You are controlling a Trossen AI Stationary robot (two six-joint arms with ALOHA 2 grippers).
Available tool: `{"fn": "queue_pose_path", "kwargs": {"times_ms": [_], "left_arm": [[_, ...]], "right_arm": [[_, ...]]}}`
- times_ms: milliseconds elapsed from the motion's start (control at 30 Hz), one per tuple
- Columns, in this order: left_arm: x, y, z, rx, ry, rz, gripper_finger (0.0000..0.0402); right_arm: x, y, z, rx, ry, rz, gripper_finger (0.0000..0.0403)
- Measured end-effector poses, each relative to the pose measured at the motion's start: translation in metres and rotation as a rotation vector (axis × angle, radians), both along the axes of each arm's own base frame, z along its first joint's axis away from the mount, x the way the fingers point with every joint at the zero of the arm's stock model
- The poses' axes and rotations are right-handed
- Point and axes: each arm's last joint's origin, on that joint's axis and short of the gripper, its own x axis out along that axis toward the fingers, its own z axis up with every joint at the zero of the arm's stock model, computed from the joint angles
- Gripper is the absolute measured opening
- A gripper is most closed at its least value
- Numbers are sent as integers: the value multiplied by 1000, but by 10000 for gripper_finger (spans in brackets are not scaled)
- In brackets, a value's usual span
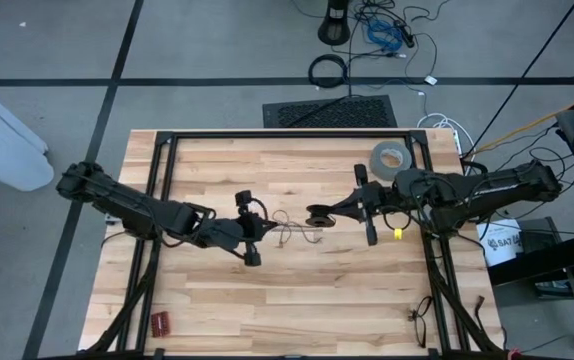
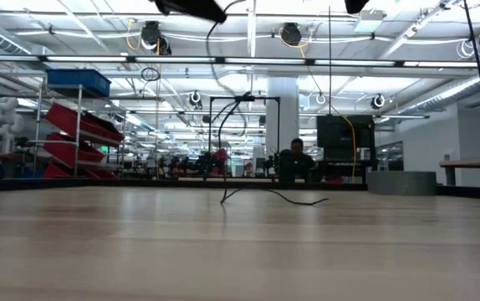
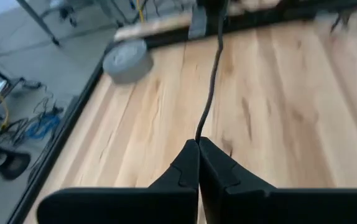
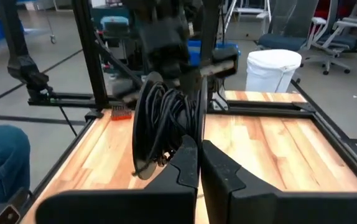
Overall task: Coil cords
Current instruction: Coil the black wire onto the spool
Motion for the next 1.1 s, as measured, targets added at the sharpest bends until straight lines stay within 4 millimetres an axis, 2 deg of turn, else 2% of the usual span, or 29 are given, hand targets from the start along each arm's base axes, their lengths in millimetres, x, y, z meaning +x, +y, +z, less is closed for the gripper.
{"fn": "queue_pose_path", "kwargs": {"times_ms": [133, 300, 700, 900, 1100], "left_arm": [[-2, 6, -5, 0, 53, 39, 0], [0, 7, -3, -14, 29, 40, 0], [11, -1, -1, -91, -48, -93, 0], [9, 7, -7, -76, 18, -35, 0], [15, 8, -7, -87, -22, -23, 0]], "right_arm": [[1, 1, 1, 17, -12, 27, 0], [1, 1, 3, 25, -33, 39, 0], [1, 1, 9, 33, -87, 26, 0], [1, 2, 9, 39, -88, 44, 0], [1, 2, 9, 39, -88, 39, 0]]}}
